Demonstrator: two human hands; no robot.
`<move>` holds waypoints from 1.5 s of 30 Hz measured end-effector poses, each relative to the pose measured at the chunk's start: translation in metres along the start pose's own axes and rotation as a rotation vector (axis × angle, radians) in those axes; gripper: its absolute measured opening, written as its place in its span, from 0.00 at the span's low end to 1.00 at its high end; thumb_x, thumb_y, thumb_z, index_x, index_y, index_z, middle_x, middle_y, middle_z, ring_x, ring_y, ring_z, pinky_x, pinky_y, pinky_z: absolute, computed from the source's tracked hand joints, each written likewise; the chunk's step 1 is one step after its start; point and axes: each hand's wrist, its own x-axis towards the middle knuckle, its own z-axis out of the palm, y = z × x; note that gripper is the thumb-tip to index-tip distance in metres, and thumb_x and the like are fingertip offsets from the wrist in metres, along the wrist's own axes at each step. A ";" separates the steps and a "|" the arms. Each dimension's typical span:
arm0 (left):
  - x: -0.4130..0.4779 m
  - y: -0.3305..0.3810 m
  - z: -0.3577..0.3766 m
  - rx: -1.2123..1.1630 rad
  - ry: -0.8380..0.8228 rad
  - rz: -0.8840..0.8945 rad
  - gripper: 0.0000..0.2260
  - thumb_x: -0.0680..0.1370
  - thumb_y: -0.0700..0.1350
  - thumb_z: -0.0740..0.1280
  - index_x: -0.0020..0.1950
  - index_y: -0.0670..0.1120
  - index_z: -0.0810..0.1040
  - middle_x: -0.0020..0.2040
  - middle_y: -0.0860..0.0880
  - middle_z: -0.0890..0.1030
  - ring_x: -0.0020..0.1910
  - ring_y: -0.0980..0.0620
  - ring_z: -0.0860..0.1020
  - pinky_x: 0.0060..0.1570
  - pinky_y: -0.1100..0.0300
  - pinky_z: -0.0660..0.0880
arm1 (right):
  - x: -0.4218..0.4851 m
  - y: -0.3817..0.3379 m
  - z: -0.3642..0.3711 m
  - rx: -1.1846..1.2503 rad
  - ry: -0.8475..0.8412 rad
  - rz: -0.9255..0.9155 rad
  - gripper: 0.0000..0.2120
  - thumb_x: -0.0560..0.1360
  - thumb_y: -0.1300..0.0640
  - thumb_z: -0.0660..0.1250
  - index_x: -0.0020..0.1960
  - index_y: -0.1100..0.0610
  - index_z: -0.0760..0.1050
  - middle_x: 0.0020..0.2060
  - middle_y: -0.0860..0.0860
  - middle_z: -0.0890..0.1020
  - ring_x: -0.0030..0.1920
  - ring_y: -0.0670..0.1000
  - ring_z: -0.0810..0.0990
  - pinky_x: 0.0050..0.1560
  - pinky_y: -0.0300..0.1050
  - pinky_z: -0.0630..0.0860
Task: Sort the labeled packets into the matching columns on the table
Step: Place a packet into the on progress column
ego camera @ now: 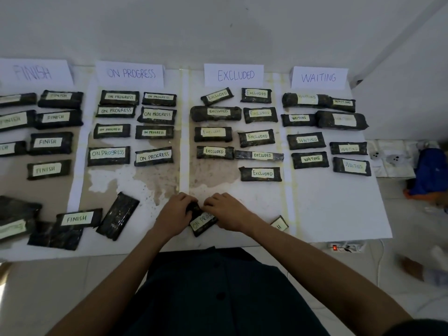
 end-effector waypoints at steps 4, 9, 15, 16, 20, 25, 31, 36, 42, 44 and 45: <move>-0.002 -0.002 -0.003 -0.014 0.006 -0.012 0.19 0.73 0.36 0.65 0.64 0.43 0.72 0.58 0.42 0.75 0.56 0.40 0.72 0.53 0.49 0.73 | -0.005 0.002 -0.004 -0.002 0.028 0.016 0.27 0.67 0.61 0.69 0.65 0.57 0.71 0.60 0.58 0.74 0.55 0.60 0.72 0.50 0.53 0.69; -0.008 -0.013 -0.022 -0.064 0.143 -0.066 0.16 0.76 0.42 0.64 0.64 0.44 0.72 0.59 0.42 0.75 0.56 0.41 0.72 0.53 0.49 0.72 | -0.008 0.016 -0.024 0.089 0.189 0.091 0.28 0.63 0.55 0.72 0.63 0.56 0.74 0.56 0.56 0.77 0.52 0.58 0.75 0.48 0.52 0.73; -0.019 -0.044 -0.050 -0.088 0.232 -0.150 0.17 0.76 0.41 0.65 0.65 0.41 0.71 0.60 0.40 0.74 0.57 0.39 0.71 0.56 0.48 0.69 | 0.041 0.002 -0.057 0.179 0.273 0.146 0.28 0.66 0.52 0.73 0.64 0.57 0.72 0.57 0.56 0.76 0.54 0.58 0.74 0.51 0.53 0.73; -0.020 -0.050 -0.054 -0.093 0.244 -0.172 0.18 0.76 0.41 0.65 0.66 0.41 0.70 0.61 0.40 0.74 0.58 0.38 0.71 0.56 0.48 0.69 | 0.055 -0.003 -0.060 0.191 0.281 0.157 0.28 0.66 0.52 0.73 0.64 0.57 0.72 0.57 0.57 0.76 0.54 0.58 0.74 0.51 0.54 0.74; -0.025 -0.071 -0.071 -0.134 0.271 -0.316 0.25 0.75 0.41 0.65 0.71 0.41 0.63 0.67 0.39 0.68 0.62 0.39 0.68 0.59 0.45 0.69 | 0.112 -0.024 -0.068 0.154 0.251 0.214 0.28 0.68 0.52 0.72 0.66 0.57 0.70 0.60 0.57 0.74 0.58 0.58 0.72 0.54 0.54 0.71; -0.030 -0.101 -0.086 -0.081 0.220 -0.326 0.26 0.75 0.41 0.65 0.72 0.41 0.62 0.68 0.38 0.68 0.66 0.38 0.65 0.63 0.46 0.66 | 0.158 -0.038 -0.056 0.122 0.135 0.260 0.29 0.69 0.53 0.72 0.67 0.56 0.69 0.63 0.56 0.71 0.63 0.59 0.68 0.58 0.56 0.68; -0.031 -0.120 -0.094 -0.009 0.141 -0.205 0.24 0.75 0.40 0.64 0.71 0.41 0.64 0.69 0.39 0.68 0.68 0.40 0.64 0.67 0.47 0.64 | 0.162 -0.040 -0.055 0.124 0.173 0.266 0.31 0.68 0.53 0.72 0.69 0.54 0.68 0.63 0.55 0.71 0.63 0.58 0.68 0.60 0.53 0.68; -0.039 -0.120 -0.098 -0.023 0.108 -0.124 0.22 0.75 0.40 0.64 0.69 0.41 0.66 0.67 0.40 0.70 0.66 0.41 0.66 0.65 0.49 0.64 | 0.120 -0.064 -0.057 0.148 0.140 0.166 0.24 0.68 0.54 0.70 0.64 0.55 0.73 0.61 0.56 0.72 0.60 0.57 0.69 0.58 0.53 0.70; -0.045 -0.117 -0.090 -0.067 -0.009 -0.024 0.21 0.75 0.40 0.63 0.68 0.43 0.68 0.66 0.42 0.71 0.64 0.42 0.68 0.63 0.50 0.67 | 0.081 -0.082 -0.019 -0.148 -0.053 0.159 0.25 0.62 0.61 0.75 0.58 0.56 0.75 0.58 0.59 0.75 0.49 0.59 0.76 0.45 0.51 0.75; -0.044 -0.113 -0.088 -0.082 -0.027 -0.003 0.20 0.76 0.40 0.62 0.68 0.43 0.68 0.66 0.42 0.71 0.63 0.42 0.68 0.63 0.49 0.67 | 0.079 -0.081 -0.011 -0.166 -0.043 0.157 0.24 0.60 0.64 0.75 0.55 0.58 0.76 0.53 0.59 0.78 0.44 0.59 0.78 0.38 0.50 0.76; -0.044 -0.111 -0.088 -0.090 -0.036 0.004 0.20 0.76 0.40 0.62 0.68 0.43 0.68 0.66 0.43 0.71 0.64 0.43 0.67 0.63 0.50 0.67 | 0.080 -0.082 -0.010 -0.152 -0.036 0.148 0.23 0.62 0.65 0.74 0.56 0.59 0.75 0.52 0.59 0.78 0.44 0.60 0.78 0.38 0.51 0.76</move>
